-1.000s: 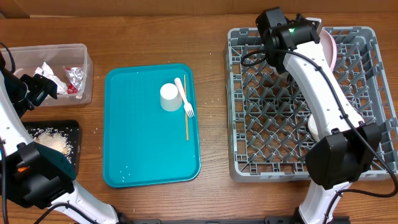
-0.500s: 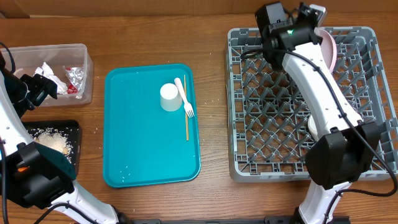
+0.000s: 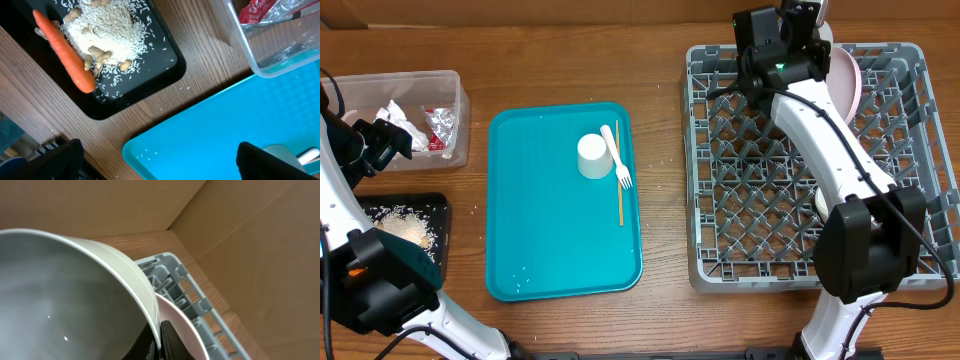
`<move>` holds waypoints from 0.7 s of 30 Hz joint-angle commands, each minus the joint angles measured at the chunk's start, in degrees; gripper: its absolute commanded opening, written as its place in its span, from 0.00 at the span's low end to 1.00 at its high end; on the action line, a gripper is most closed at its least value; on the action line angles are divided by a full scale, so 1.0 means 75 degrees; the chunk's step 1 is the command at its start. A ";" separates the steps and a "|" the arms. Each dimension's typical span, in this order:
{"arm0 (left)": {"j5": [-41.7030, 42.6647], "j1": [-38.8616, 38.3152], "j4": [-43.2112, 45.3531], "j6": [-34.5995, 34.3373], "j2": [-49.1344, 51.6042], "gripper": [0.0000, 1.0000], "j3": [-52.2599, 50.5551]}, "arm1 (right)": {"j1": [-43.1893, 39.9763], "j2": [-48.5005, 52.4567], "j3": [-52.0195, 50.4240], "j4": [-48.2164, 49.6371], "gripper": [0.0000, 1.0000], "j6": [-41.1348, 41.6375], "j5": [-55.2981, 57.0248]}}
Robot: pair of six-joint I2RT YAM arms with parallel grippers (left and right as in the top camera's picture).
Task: Sort waste into correct bins and load items into the dishwasher rack
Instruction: 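Raise the right gripper to the top edge of the pink plate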
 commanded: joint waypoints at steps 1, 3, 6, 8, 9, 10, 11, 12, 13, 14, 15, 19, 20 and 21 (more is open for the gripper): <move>-0.0102 -0.0015 -0.0015 -0.0160 -0.0192 1.00 0.0134 | -0.0079 -0.0274 -0.0326 0.0303 0.07 -0.1113 0.0306; -0.0102 -0.0015 -0.0015 -0.0160 -0.0192 1.00 0.0134 | -0.0079 -0.0274 -0.0565 0.0527 0.09 -0.1416 0.0306; -0.0102 -0.0015 -0.0015 -0.0160 -0.0192 1.00 0.0134 | -0.0079 -0.0274 -0.1023 0.0968 0.11 -0.1818 0.0312; -0.0102 -0.0015 -0.0015 -0.0160 -0.0192 1.00 0.0134 | -0.0079 -0.0274 -0.1314 0.1300 0.11 -0.2136 0.0312; -0.0102 -0.0015 -0.0015 -0.0160 -0.0192 1.00 0.0134 | -0.0079 -0.0274 -0.1445 0.1419 0.11 -0.2218 0.0312; -0.0102 -0.0015 -0.0012 -0.0160 -0.0192 1.00 0.0134 | -0.0079 -0.0274 -0.1542 0.1504 0.11 -0.2244 0.0312; -0.0102 -0.0015 -0.0015 -0.0160 -0.0192 1.00 0.0134 | -0.0079 -0.0274 -0.1600 0.1550 0.11 -0.2264 0.0312; -0.0102 -0.0015 -0.0012 -0.0160 -0.0192 1.00 0.0134 | -0.0070 -0.0274 -0.1638 0.1594 0.11 -0.2270 0.0309; -0.0102 -0.0015 -0.0012 -0.0160 -0.0192 1.00 0.0134 | -0.0070 -0.0274 -0.1649 0.1612 0.11 -0.2267 0.0309; -0.0102 -0.0015 -0.0015 -0.0160 -0.0192 1.00 0.0134 | -0.0064 -0.0274 -0.1649 0.1655 0.11 -0.2276 0.0312; -0.0102 -0.0015 -0.0015 -0.0160 -0.0192 1.00 0.0134 | -0.0061 -0.0274 -0.1649 0.1719 0.11 -0.2375 0.0315; -0.0102 -0.0015 -0.0015 -0.0160 -0.0192 1.00 0.0134 | 0.0061 -0.0277 -0.1649 0.2122 0.10 -0.2728 0.0682; -0.0102 -0.0015 -0.0015 -0.0160 -0.0192 1.00 0.0134 | 0.0099 -0.0277 -0.1647 0.2189 0.10 -0.2815 0.0691; -0.0102 -0.0015 -0.0012 -0.0160 -0.0192 1.00 0.0134 | 0.0149 -0.0277 -0.1647 0.2241 0.10 -0.2879 0.0714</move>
